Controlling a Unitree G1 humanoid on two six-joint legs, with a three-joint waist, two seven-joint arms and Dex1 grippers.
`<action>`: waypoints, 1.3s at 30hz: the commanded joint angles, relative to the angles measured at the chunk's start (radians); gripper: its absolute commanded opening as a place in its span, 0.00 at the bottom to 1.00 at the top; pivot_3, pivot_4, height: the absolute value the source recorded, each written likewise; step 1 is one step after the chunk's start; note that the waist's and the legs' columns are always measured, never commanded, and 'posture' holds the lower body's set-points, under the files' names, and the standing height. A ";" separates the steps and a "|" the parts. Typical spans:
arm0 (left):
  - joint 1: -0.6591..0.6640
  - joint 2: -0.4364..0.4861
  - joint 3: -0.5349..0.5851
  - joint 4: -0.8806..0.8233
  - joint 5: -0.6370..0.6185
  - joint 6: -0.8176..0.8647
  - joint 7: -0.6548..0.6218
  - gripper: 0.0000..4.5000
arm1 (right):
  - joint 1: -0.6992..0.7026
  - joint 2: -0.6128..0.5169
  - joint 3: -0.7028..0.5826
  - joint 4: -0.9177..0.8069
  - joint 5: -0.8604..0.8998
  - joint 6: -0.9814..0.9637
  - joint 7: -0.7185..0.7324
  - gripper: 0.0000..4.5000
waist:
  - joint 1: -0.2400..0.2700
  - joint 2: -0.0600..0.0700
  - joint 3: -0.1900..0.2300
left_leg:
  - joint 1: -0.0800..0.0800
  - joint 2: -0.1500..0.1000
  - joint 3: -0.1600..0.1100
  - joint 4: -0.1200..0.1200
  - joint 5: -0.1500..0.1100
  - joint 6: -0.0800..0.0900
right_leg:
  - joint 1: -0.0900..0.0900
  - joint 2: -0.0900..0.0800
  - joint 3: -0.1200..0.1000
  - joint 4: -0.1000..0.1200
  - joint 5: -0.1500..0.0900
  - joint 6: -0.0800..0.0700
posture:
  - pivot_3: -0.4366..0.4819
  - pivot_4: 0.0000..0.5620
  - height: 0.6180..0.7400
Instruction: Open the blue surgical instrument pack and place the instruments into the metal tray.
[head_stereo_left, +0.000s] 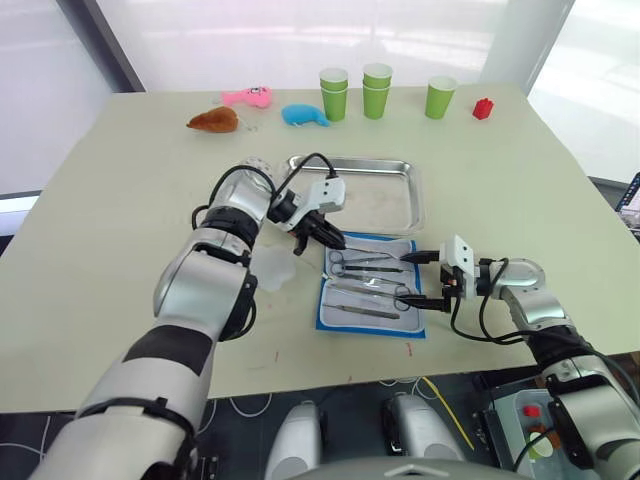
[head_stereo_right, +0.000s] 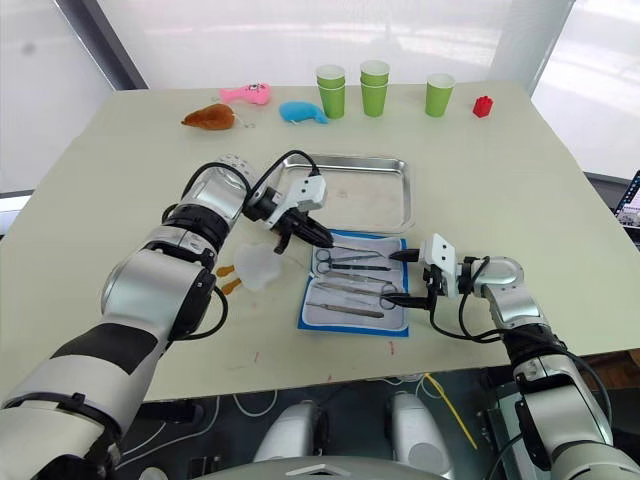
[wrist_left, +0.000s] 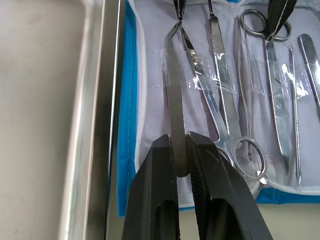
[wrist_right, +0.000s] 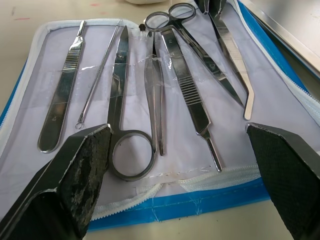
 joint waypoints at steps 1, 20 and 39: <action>-0.037 0.034 -0.002 -0.048 -0.009 0.011 -0.040 0.01 | 0.046 0.004 0.083 0.098 -0.111 0.042 -0.017 1.00 | -0.001 0.000 0.000 | 0.000 0.000 0.000 0.000 0.000 0.000 | 0.000 0.000 0.000 0.000 0.000 0.000 | 0.48 0.27 1.00; -0.002 0.155 -0.004 -0.136 -0.114 0.071 -0.068 0.01 | 0.054 0.003 0.083 0.096 -0.110 0.039 -0.016 1.00 | -0.001 0.000 0.000 | 0.000 0.000 0.000 0.000 0.000 0.000 | 0.000 0.000 0.000 0.000 0.000 0.000 | 0.48 0.27 1.00; 0.087 0.372 -0.146 -0.406 -0.398 0.240 -0.068 0.01 | 0.050 0.010 0.085 0.108 -0.115 0.030 -0.017 1.00 | 0.000 0.000 0.000 | 0.000 0.001 0.000 0.000 0.000 0.000 | 0.000 0.001 0.000 0.000 0.000 0.000 | 0.48 0.27 1.00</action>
